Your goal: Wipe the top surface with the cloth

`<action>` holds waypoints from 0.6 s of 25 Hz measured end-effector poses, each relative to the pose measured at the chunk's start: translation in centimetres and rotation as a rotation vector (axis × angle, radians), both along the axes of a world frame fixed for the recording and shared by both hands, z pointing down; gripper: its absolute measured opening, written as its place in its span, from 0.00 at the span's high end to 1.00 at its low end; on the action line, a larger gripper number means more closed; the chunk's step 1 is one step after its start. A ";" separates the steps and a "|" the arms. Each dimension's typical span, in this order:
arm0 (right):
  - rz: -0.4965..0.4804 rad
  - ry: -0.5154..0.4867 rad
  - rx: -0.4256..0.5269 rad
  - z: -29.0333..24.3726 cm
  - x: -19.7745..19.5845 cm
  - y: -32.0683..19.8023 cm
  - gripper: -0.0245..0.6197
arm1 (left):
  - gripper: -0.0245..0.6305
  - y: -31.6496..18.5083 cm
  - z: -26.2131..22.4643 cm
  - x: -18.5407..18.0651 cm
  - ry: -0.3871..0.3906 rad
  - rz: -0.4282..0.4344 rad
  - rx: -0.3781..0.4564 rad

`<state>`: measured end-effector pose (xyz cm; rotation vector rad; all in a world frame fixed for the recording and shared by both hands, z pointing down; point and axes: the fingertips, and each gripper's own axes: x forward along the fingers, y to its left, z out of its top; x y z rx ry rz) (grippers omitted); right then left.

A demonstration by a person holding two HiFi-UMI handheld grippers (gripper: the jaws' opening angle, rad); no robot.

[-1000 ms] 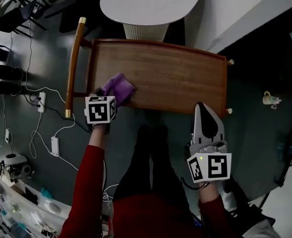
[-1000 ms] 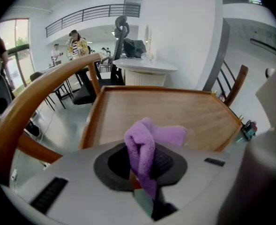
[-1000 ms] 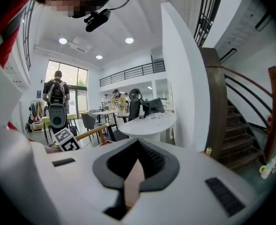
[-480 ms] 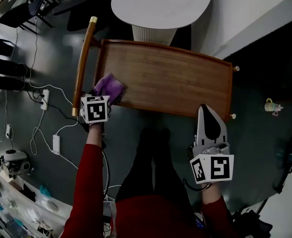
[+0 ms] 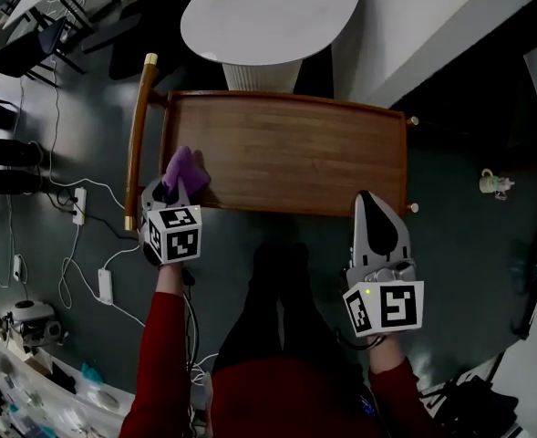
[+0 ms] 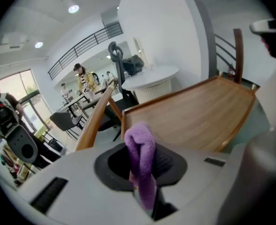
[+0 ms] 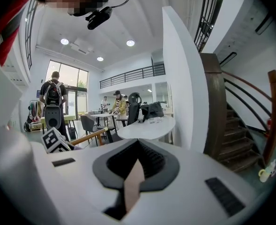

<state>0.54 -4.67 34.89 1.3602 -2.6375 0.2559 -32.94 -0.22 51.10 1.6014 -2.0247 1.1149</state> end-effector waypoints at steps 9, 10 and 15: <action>0.047 -0.060 0.087 -3.6 1.6 0.2 0.94 | 0.86 0.6 -13.9 13.1 0.264 0.250 0.306; 0.052 -0.069 0.092 -3.9 1.8 0.3 0.94 | 0.86 0.6 -14.8 14.2 0.283 0.268 0.332; 0.071 -0.106 0.111 -4.7 3.0 0.9 0.94 | 0.86 1.2 -18.1 18.3 0.372 0.325 0.436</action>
